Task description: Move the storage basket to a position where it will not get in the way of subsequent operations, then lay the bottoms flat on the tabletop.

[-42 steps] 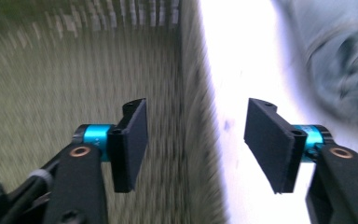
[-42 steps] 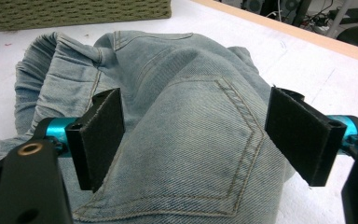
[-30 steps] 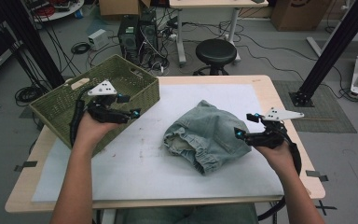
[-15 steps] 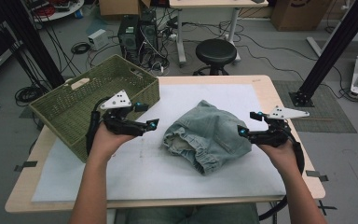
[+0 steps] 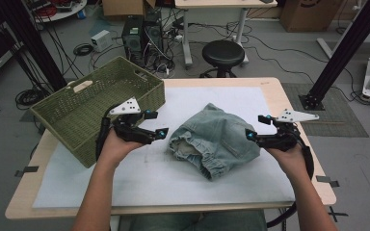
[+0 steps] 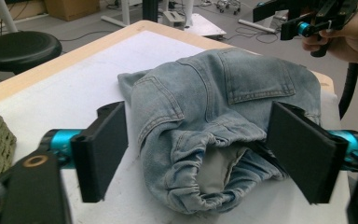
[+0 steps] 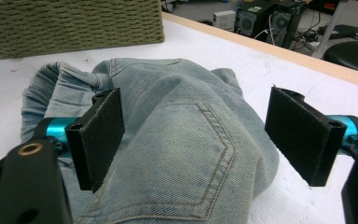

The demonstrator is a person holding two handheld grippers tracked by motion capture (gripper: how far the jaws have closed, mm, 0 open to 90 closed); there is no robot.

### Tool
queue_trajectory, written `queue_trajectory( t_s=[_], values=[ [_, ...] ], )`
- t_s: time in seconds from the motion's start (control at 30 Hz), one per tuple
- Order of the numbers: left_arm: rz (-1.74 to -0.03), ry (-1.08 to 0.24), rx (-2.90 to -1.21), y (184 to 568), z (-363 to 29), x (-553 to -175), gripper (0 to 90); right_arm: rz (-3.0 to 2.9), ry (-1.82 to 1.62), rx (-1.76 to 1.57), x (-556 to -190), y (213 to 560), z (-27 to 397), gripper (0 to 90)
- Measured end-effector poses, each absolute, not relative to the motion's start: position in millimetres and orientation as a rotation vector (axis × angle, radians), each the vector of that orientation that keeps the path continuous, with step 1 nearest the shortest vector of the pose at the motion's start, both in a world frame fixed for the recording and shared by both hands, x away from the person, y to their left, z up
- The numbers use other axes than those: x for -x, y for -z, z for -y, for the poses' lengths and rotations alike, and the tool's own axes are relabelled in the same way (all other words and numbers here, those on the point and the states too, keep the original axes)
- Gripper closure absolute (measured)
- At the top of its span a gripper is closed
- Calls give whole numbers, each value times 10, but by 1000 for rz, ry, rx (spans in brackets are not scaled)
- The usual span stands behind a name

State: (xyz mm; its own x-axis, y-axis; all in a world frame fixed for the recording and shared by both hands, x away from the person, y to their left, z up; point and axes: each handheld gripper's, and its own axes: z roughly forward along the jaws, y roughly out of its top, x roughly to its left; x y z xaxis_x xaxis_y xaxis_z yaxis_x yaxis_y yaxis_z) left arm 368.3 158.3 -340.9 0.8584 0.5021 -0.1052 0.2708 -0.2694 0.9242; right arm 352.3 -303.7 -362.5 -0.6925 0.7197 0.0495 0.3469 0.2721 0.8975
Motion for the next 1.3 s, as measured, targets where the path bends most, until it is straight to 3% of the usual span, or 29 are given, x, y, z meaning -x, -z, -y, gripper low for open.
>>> queue_trajectory(
  t_s=[0.5,0.63,0.97,1.13,1.2,1.3],
  values=[
    [-566,-260,-1930,3467,-1468,-3690,185,-2218,-1402,-918,-3472,3642,2944,203],
    [-612,-251,-1871,3568,-1471,-3748,184,-2293,-1387,-856,-3477,3708,2784,203],
    [-685,-213,-1962,3859,-1411,-3890,184,-2537,-1326,-711,-3422,3945,2506,205],
    [-704,-179,-1999,4006,-1338,-3925,184,-2645,-1099,-759,-3497,4178,2546,490],
    [-705,-165,-2015,4057,-1299,-3929,184,-2657,-1029,-776,-3510,4231,2582,686],
    [-702,-143,-2021,4109,-1267,-3934,184,-2657,-957,-733,-3489,4243,2574,849]
  ],
)
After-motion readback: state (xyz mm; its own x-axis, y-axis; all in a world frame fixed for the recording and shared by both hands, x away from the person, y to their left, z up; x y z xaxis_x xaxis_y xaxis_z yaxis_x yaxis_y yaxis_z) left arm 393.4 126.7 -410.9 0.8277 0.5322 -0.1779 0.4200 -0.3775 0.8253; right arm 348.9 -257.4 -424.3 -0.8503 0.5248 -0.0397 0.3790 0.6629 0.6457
